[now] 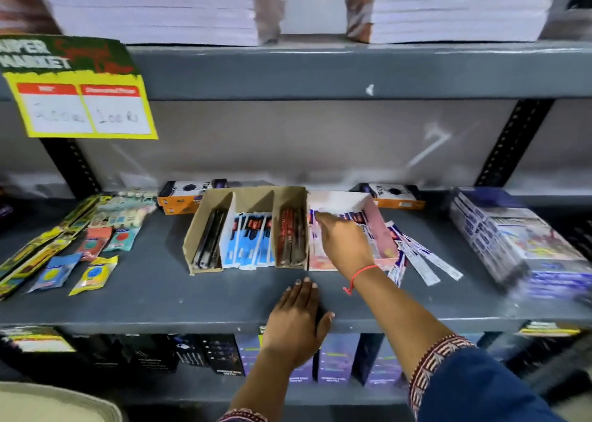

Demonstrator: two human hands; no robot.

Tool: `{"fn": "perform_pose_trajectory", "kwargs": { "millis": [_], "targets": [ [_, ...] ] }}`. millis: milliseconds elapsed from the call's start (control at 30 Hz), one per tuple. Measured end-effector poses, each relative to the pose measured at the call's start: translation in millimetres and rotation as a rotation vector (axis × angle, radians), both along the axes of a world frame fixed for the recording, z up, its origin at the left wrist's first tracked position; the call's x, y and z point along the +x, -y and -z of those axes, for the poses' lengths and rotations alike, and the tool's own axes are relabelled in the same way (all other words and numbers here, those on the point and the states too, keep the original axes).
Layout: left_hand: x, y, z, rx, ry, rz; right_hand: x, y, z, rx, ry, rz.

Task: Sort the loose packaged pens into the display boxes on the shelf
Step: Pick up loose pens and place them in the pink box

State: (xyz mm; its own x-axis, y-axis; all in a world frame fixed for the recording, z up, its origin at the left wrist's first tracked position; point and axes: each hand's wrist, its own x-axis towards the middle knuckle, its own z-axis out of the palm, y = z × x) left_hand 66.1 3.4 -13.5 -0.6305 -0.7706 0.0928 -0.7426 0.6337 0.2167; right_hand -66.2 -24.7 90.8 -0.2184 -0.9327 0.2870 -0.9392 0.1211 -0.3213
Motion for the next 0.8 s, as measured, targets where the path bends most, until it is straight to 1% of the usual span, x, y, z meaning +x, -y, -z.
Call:
{"fn": "perform_pose_trajectory", "kwargs": {
  "millis": [100,200,267,300,400,500,567,633,733,800],
  "targets": [
    [-18.8,-1.6,1.6,0.011,0.021,0.059,-34.8,-17.8,5.4,-0.04,-0.002,0.117],
    [-38.8,-4.0,-3.7,0.003,0.04,0.087,-67.4,-32.4,9.6,-0.048,0.049,0.261],
    [-52.4,-4.7,-3.6,-0.035,-0.005,0.176,-85.3,-39.6,11.3,-0.022,0.085,0.361],
    [-59.0,-4.4,-3.2,-0.006,-0.002,0.204,-94.4,-42.9,12.5,-0.016,0.114,0.405],
    [-79.2,-3.0,-3.8,-0.11,-0.052,0.237,-118.8,-47.9,21.9,0.045,0.219,0.507],
    [-91.4,-0.2,-3.6,-0.084,0.005,0.304,-138.0,-48.1,38.6,0.212,0.246,0.532],
    [-93.1,0.8,-5.9,-0.051,0.009,0.314,-147.8,-45.8,50.7,0.291,0.275,0.544],
    [-93.4,-0.3,-7.4,-0.013,0.029,0.296,-154.4,-42.1,56.3,0.307,0.318,0.555],
    [-90.8,0.6,-8.6,0.031,0.115,0.272,-157.8,-38.8,50.4,0.288,0.454,0.586],
    [-92.4,0.9,-4.9,0.037,0.124,0.278,-161.1,-35.4,49.8,0.28,0.534,0.616]
  ]
}}
